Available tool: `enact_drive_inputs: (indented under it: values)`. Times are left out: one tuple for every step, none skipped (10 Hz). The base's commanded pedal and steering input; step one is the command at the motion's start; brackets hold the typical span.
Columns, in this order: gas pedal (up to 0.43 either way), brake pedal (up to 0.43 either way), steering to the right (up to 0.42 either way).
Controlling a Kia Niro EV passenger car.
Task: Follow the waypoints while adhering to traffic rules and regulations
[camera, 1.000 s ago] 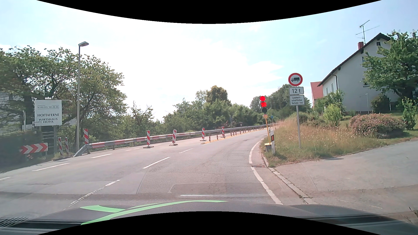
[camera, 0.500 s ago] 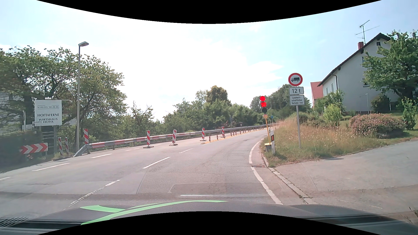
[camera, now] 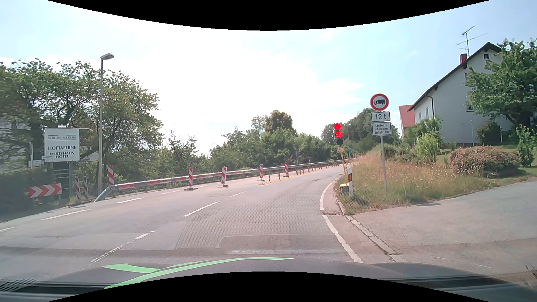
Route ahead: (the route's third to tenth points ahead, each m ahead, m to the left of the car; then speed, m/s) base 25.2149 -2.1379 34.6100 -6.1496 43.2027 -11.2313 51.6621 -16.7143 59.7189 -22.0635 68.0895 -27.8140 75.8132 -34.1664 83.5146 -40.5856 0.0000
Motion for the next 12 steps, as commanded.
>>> enact_drive_inputs:
  values:
    - [0.000,0.317,0.072]
    - [0.000,0.317,0.071]
    - [0.000,0.317,0.071]
    - [0.000,0.317,0.072]
    - [0.000,0.317,0.072]
    - [0.000,0.317,0.072]
    - [0.000,0.317,0.071]
    - [0.000,0.317,0.072]
    - [0.000,0.317,0.072]
    - [0.000,0.317,0.072]
    - [0.000,0.317,0.072]
    - [0.000,0.317,0.072]
